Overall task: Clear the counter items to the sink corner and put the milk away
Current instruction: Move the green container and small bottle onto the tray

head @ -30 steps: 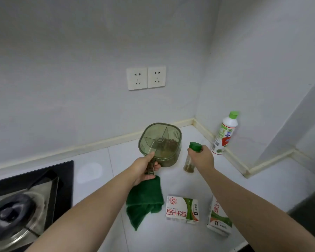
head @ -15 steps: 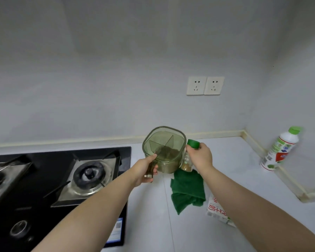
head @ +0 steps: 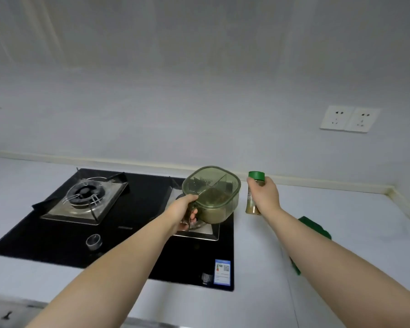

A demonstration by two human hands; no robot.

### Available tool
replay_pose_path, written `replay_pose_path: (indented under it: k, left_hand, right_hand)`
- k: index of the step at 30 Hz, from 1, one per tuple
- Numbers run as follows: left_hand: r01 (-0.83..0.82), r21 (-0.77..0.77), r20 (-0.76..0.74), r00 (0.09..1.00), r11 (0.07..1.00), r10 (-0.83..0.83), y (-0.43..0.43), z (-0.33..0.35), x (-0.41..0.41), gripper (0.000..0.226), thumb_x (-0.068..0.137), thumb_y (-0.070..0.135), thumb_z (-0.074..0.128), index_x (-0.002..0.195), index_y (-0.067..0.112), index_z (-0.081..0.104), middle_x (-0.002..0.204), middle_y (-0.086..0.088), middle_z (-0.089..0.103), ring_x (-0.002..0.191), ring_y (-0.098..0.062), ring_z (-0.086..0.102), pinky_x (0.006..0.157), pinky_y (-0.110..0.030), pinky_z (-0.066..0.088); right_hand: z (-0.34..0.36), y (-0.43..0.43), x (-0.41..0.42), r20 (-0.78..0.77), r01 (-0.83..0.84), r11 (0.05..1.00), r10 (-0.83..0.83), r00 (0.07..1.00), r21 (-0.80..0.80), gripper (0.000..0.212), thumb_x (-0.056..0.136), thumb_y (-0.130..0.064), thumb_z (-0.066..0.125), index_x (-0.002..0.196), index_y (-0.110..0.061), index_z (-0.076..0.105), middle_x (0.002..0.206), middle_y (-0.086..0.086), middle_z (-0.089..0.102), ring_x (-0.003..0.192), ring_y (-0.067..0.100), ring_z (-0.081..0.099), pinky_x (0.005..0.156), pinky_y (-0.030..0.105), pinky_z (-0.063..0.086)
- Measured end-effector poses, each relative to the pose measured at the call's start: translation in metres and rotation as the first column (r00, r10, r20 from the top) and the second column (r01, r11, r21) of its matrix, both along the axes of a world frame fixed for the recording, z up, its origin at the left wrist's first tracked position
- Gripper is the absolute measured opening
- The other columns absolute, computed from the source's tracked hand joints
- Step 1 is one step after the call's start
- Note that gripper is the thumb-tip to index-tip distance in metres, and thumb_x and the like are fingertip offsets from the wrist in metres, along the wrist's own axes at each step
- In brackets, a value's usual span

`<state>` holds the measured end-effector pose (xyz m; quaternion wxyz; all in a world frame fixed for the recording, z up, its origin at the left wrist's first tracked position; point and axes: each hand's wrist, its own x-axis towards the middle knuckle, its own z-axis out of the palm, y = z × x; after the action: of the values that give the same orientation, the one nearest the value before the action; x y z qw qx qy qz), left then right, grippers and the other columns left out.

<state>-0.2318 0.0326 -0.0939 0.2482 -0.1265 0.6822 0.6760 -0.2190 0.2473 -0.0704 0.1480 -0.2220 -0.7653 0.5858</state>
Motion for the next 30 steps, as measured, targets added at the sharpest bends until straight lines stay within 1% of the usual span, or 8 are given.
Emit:
replay_pose_path:
  k: [3, 7, 11, 14, 18, 23, 27, 30]
  left_hand:
    - [-0.03, -0.041, -0.03, 0.999, 0.999, 0.028, -0.055, 0.004, 0.005, 0.037, 0.088, 0.038, 0.051, 0.058, 0.016, 0.049, 0.046, 0.003, 0.046, 0.047, -0.012, 0.041, 0.052, -0.024, 0.028]
    - [-0.09, -0.058, -0.058, 0.995, 0.994, 0.087, -0.131, 0.007, 0.018, 0.034, 0.08, 0.04, 0.059, 0.058, 0.015, 0.051, 0.047, 0.0, 0.046, 0.045, -0.015, 0.041, 0.056, -0.028, 0.027]
    - [-0.168, -0.121, -0.075, 0.984, 0.978, 0.16, -0.206, 0.003, 0.029, 0.032, 0.087, 0.034, 0.055, 0.061, 0.015, 0.05, 0.051, 0.0, 0.046, 0.047, -0.015, 0.042, 0.052, -0.025, 0.023]
    - [-0.227, -0.131, -0.095, 0.972, 0.965, 0.216, -0.253, 0.003, 0.035, 0.031, 0.087, 0.034, 0.056, 0.063, 0.015, 0.05, 0.049, 0.001, 0.047, 0.046, -0.013, 0.043, 0.051, -0.024, 0.025]
    - [-0.273, -0.1, -0.072, 0.961, 0.957, 0.267, -0.313, 0.0, 0.043, 0.038, 0.089, 0.036, 0.051, 0.058, 0.016, 0.047, 0.046, 0.002, 0.044, 0.049, -0.013, 0.044, 0.051, -0.024, 0.025]
    - [-0.382, -0.09, -0.045, 0.924, 0.92, 0.38, -0.385, -0.007, 0.051, 0.036, 0.089, 0.037, 0.05, 0.061, 0.015, 0.049, 0.049, 0.002, 0.046, 0.05, -0.013, 0.048, 0.047, -0.022, 0.032]
    - [-0.47, -0.133, -0.04, 0.882, 0.873, 0.469, -0.451, -0.017, 0.055, 0.036, 0.089, 0.038, 0.049, 0.061, 0.015, 0.049, 0.049, 0.002, 0.046, 0.049, -0.013, 0.05, 0.044, -0.02, 0.032]
    - [-0.506, -0.159, -0.031, 0.861, 0.848, 0.508, -0.503, -0.016, 0.049, 0.037, 0.089, 0.04, 0.047, 0.059, 0.017, 0.048, 0.048, 0.003, 0.046, 0.051, -0.012, 0.051, 0.047, -0.021, 0.031]
  right_hand:
    - [0.008, -0.052, -0.005, -0.009, -0.067, 0.998, 0.067, 0.998, 0.011, 0.021, 0.086, -0.03, 0.06, 0.094, -0.011, 0.057, 0.077, -0.002, 0.057, 0.073, 0.019, 0.055, 0.06, 0.027, 0.039]
    - [0.011, -0.127, -0.008, -0.025, -0.197, 0.98, 0.196, 0.98, -0.037, 0.021, 0.083, -0.032, 0.066, 0.092, -0.013, 0.064, 0.079, -0.002, 0.062, 0.074, 0.015, 0.058, 0.061, 0.025, 0.043]
    - [0.014, -0.206, -0.014, 0.021, -0.318, 0.943, 0.322, 0.947, -0.097, 0.014, 0.084, -0.026, 0.066, 0.088, -0.013, 0.062, 0.078, 0.002, 0.063, 0.072, 0.017, 0.058, 0.066, 0.028, 0.046]
    - [0.013, -0.256, -0.02, 0.083, -0.391, 0.918, 0.395, 0.915, -0.065, 0.011, 0.084, -0.025, 0.06, 0.082, -0.014, 0.058, 0.077, 0.005, 0.059, 0.069, 0.018, 0.055, 0.065, 0.028, 0.043]
    - [0.008, -0.317, -0.03, 0.167, -0.491, 0.871, 0.486, 0.858, -0.013, 0.012, 0.082, -0.028, 0.06, 0.081, -0.016, 0.06, 0.082, 0.005, 0.062, 0.079, 0.023, 0.059, 0.078, 0.034, 0.048]
    - [0.002, -0.396, -0.054, 0.189, -0.625, 0.78, 0.62, 0.762, -0.036, 0.006, 0.084, -0.023, 0.06, 0.083, -0.017, 0.059, 0.084, 0.005, 0.06, 0.078, 0.02, 0.056, 0.073, 0.031, 0.044]
    - [-0.011, -0.475, -0.07, 0.194, -0.693, 0.713, 0.698, 0.689, -0.106, 0.009, 0.086, -0.024, 0.061, 0.09, -0.015, 0.06, 0.08, 0.002, 0.062, 0.07, 0.016, 0.059, 0.061, 0.025, 0.045]
    - [-0.017, -0.533, -0.089, 0.195, -0.743, 0.654, 0.755, 0.627, -0.145, 0.019, 0.082, -0.025, 0.065, 0.096, -0.013, 0.061, 0.088, 0.009, 0.065, 0.076, 0.023, 0.062, 0.074, 0.034, 0.051]
